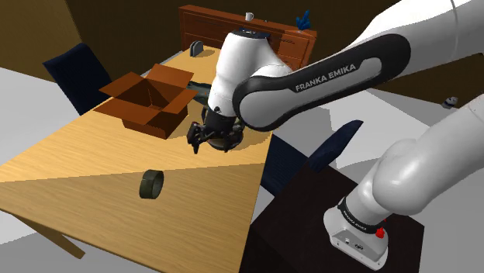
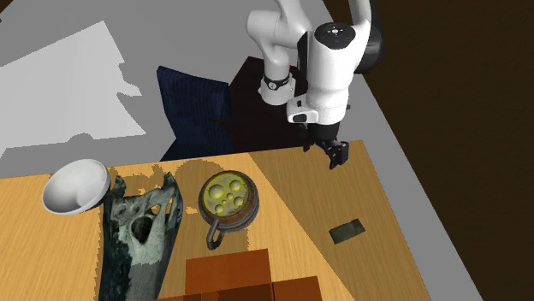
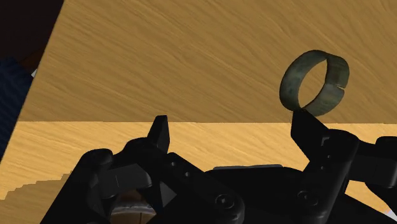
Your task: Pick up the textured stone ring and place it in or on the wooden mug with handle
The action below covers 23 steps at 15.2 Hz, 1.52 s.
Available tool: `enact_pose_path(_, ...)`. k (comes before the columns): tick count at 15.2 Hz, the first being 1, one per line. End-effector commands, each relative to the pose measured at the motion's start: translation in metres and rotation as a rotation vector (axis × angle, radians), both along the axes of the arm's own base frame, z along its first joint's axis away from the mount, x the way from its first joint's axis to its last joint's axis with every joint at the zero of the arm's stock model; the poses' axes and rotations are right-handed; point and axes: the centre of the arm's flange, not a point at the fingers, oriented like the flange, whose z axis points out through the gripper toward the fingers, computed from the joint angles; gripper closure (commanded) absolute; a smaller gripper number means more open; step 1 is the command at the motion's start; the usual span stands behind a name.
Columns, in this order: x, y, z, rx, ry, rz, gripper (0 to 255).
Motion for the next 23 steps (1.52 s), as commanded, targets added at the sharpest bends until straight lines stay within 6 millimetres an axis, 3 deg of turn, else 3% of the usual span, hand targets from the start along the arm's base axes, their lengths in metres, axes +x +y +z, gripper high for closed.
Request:
enact_pose_path(1,0.013,0.018,-0.013,0.009,-0.002,-0.031,0)
enact_pose_path(14,0.107,0.124,-0.096,0.048,-0.007,-0.207,0)
enact_pose_path(23,0.113,0.131,-0.135,0.048,-0.007,-0.207,0)
